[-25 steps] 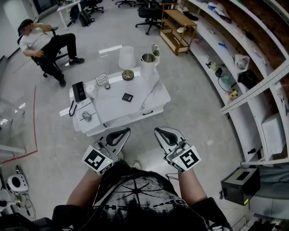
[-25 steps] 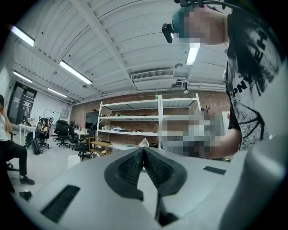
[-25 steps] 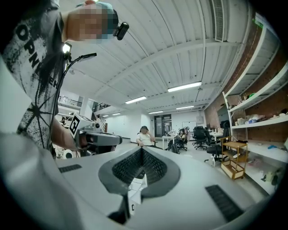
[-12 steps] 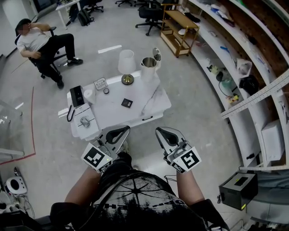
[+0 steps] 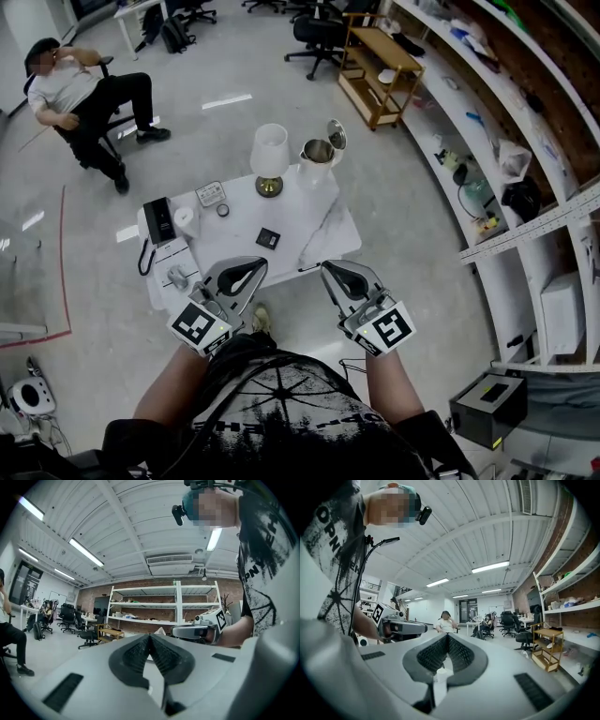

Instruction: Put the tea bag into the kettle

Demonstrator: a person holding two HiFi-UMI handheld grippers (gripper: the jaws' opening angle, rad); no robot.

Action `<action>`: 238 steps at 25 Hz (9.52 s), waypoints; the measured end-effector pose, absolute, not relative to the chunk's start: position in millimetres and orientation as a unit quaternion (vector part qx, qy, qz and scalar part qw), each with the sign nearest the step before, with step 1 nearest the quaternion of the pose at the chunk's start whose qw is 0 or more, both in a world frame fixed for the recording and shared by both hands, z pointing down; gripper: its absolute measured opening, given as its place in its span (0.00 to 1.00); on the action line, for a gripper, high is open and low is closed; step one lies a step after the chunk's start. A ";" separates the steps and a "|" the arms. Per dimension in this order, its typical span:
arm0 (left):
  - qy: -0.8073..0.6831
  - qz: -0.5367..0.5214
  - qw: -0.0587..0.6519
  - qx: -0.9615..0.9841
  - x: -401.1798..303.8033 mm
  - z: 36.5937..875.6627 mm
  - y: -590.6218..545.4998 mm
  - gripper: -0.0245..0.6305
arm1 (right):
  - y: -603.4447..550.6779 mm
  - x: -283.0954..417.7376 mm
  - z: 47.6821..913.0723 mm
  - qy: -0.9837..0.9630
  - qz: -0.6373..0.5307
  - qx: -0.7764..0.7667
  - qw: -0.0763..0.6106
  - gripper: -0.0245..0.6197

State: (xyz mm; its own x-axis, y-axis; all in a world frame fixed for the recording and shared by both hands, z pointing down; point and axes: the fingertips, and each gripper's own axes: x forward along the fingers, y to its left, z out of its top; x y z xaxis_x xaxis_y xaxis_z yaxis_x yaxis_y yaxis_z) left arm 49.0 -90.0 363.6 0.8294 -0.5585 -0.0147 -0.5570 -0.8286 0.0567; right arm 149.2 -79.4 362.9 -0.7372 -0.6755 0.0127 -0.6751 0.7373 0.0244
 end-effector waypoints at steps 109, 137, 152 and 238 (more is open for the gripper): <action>-0.567 0.062 0.254 0.781 -96.5 603.4 -233.2 0.05 | -329.5 47.3 1000.5 -0.767 0.079 0.058 0.634 0.23; -0.567 -0.009 0.138 0.812 -132.2 462.7 -194.5 0.05 | -298.9 -66.5 618.4 -0.947 0.063 0.111 0.296 0.22; -0.575 -0.034 0.062 0.815 -139.7 384.8 -167.9 0.05 | -222.7 -96.0 378.0 -0.998 -0.024 0.014 0.059 0.22; -0.519 0.111 0.179 0.828 78.2 478.4 -440.7 0.05 | -607.7 247.5 764.8 -0.819 0.244 0.412 0.316 0.32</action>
